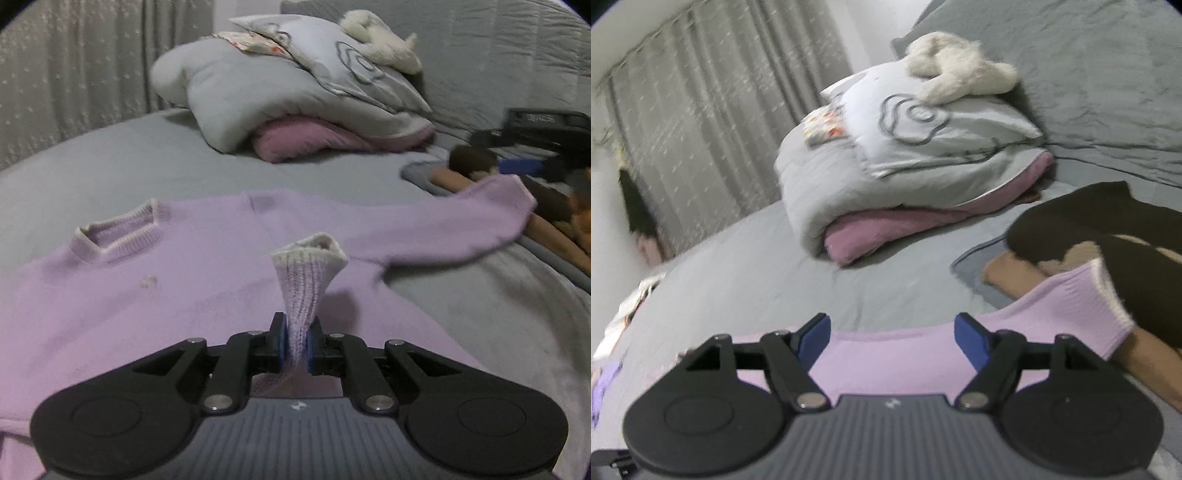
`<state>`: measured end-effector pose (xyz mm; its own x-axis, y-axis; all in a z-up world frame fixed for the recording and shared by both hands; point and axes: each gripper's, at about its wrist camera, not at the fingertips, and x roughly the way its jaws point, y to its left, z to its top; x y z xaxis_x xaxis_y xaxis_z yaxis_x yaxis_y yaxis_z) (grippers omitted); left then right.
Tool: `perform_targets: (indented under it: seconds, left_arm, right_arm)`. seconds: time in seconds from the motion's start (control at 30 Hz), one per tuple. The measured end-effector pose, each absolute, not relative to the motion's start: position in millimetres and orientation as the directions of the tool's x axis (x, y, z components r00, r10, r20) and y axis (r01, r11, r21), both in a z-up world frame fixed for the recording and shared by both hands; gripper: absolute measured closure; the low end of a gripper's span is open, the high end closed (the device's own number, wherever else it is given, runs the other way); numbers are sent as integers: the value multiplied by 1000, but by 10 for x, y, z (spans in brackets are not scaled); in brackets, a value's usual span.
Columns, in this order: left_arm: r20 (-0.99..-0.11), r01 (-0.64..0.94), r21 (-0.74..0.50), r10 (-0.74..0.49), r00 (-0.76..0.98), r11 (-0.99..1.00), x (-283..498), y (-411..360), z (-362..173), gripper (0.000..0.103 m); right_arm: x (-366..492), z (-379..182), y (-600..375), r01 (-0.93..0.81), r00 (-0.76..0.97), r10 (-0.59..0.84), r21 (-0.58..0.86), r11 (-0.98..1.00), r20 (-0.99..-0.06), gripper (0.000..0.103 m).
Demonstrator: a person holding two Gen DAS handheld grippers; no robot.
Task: Fold clothes
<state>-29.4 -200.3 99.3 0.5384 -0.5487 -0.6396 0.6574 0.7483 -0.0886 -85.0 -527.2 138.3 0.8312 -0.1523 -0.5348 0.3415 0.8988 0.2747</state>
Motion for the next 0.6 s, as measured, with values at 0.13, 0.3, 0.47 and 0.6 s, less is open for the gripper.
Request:
perform_targets:
  seconds: [0.13, 0.3, 0.47, 0.6]
  left_arm:
    - [-630, 694, -125, -597, 497, 709, -422, -1757, 1121, 94]
    - [-629, 763, -152, -657, 416, 629, -562, -1679, 1163, 86]
    - [-624, 779, -174, -679, 386, 602, -624, -1643, 1179, 85]
    - [-665, 670, -99, -550, 505, 736, -422, -1257, 1141, 78]
  right_arm:
    - [-707, 1334, -5003, 258, 826, -79, 251, 933, -558, 22]
    - [-560, 1270, -4687, 168, 814, 11, 252, 953, -581, 19]
    - [-486, 1203, -4429, 85, 788, 79, 235, 968, -611, 16]
    - [-452, 1148, -4244, 16, 759, 125, 211, 977, -639, 14]
